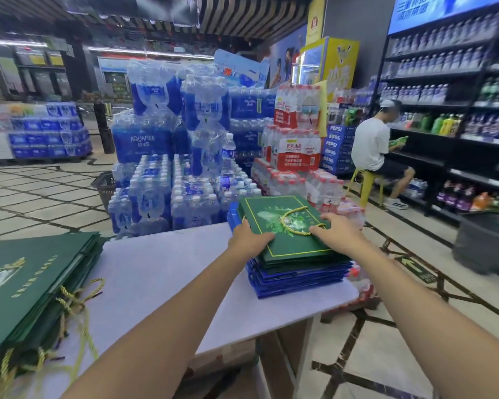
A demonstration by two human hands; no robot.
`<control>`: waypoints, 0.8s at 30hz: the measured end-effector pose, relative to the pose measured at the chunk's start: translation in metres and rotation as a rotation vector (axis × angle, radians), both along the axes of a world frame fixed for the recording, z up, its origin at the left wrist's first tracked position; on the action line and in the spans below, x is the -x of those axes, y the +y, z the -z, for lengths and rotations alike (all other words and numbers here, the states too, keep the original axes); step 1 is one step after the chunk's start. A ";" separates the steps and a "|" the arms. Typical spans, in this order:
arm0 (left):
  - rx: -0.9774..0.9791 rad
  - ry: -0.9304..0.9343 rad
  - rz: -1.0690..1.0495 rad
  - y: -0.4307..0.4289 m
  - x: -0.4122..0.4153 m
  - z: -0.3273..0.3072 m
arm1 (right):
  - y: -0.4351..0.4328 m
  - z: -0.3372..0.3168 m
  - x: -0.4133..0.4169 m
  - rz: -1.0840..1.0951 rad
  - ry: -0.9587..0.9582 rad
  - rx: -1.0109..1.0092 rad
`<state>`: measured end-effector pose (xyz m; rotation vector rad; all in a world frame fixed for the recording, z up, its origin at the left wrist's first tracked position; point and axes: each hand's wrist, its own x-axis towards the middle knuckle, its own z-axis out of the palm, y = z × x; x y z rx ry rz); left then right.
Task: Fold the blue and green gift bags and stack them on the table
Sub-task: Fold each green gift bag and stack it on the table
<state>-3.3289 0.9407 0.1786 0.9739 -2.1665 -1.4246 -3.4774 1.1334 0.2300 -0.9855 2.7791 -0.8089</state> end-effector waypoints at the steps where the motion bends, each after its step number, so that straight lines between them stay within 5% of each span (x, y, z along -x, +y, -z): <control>1: -0.006 -0.011 0.011 0.005 -0.003 0.000 | 0.000 0.005 0.001 0.002 0.000 -0.035; 7: 0.078 -0.007 0.021 0.010 -0.019 -0.012 | -0.002 0.003 -0.008 0.020 0.133 -0.109; 10: 0.298 -0.057 0.028 0.019 -0.047 -0.036 | -0.013 -0.010 -0.026 -0.024 0.256 -0.038; 16: 0.769 -0.222 -0.053 -0.011 -0.121 -0.059 | -0.067 -0.025 -0.101 -0.253 0.344 0.130; 24: 0.913 -0.537 -0.190 -0.078 -0.281 -0.068 | -0.153 -0.005 -0.219 -0.582 0.296 0.167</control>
